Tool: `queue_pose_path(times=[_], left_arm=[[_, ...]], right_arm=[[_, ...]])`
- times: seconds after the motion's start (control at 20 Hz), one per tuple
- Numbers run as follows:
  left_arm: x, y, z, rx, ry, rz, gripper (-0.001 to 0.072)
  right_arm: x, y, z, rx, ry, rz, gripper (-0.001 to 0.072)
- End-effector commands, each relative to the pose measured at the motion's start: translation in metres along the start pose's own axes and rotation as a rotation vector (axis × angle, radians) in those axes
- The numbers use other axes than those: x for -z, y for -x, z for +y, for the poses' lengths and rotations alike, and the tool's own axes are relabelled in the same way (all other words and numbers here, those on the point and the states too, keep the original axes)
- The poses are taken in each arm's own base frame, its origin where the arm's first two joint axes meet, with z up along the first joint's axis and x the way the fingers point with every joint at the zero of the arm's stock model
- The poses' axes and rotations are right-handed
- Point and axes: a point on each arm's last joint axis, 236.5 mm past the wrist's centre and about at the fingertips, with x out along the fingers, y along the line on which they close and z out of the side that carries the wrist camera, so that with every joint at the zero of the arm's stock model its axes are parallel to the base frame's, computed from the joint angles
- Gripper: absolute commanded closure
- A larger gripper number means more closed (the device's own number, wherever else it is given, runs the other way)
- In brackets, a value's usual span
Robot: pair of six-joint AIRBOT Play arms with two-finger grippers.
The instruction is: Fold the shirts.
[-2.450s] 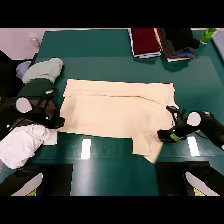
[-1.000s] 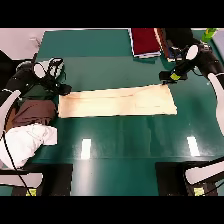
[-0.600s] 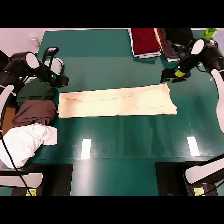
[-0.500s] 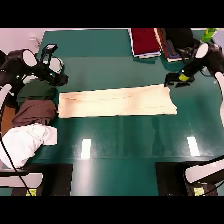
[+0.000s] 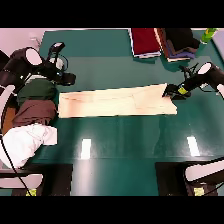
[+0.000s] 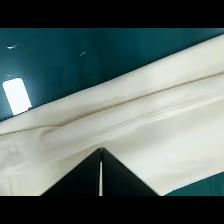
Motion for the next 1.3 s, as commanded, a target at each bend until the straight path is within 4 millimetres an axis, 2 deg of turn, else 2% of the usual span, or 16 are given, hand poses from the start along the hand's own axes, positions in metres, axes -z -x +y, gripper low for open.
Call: queue_pose_path(times=[0.0,0.05,0.15,0.2,0.25,0.3,0.45,0.6,0.75,0.9,1.05,1.25], left_arm=[[0.001,-0.004,-0.023,0.025,-0.028,0.002,0.0682],[0.000,-0.005,-0.029,0.030,-0.039,-0.001,0.0682],[-0.002,-0.007,-0.042,0.040,-0.061,-0.014,0.0682],[-0.004,-0.009,-0.050,0.047,-0.057,-0.026,0.0683],[-0.006,-0.011,-0.058,0.055,-0.061,-0.037,0.0683],[-0.007,-0.016,-0.068,0.064,-0.065,-0.040,0.0683],[0.004,-0.048,-0.101,0.093,-0.118,-0.003,0.0683],[0.019,-0.090,-0.136,0.123,-0.157,0.045,0.0684],[0.030,-0.125,-0.178,0.183,-0.187,0.100,0.0684],[0.038,-0.152,-0.207,0.218,-0.211,0.135,0.0684],[0.044,-0.168,-0.222,0.265,-0.177,0.159,0.0684],[0.038,-0.171,-0.225,0.276,-0.162,0.132,0.0683]], right_arm=[[0.010,-0.017,0.006,-0.008,0.010,0.019,0.0028],[0.012,-0.020,0.005,-0.007,0.009,0.025,0.0116],[0.014,-0.021,0.009,-0.003,0.023,0.031,0.0425],[0.012,-0.018,0.010,-0.004,0.027,0.027,0.0506],[0.010,-0.014,0.013,-0.007,0.032,0.024,0.0628],[0.009,-0.010,0.014,-0.008,0.038,0.027,0.0697],[0.003,0.020,0.026,-0.011,0.068,-0.012,0.0698],[-0.002,0.077,0.052,-0.020,0.132,-0.100,0.0699],[0.005,0.141,0.092,-0.038,0.209,-0.201,0.0700],[0.016,0.186,0.134,-0.056,0.293,-0.290,0.0699],[0.028,0.209,0.170,-0.081,0.354,-0.324,0.0699],[0.037,0.219,0.208,-0.114,0.424,-0.345,0.0700]])
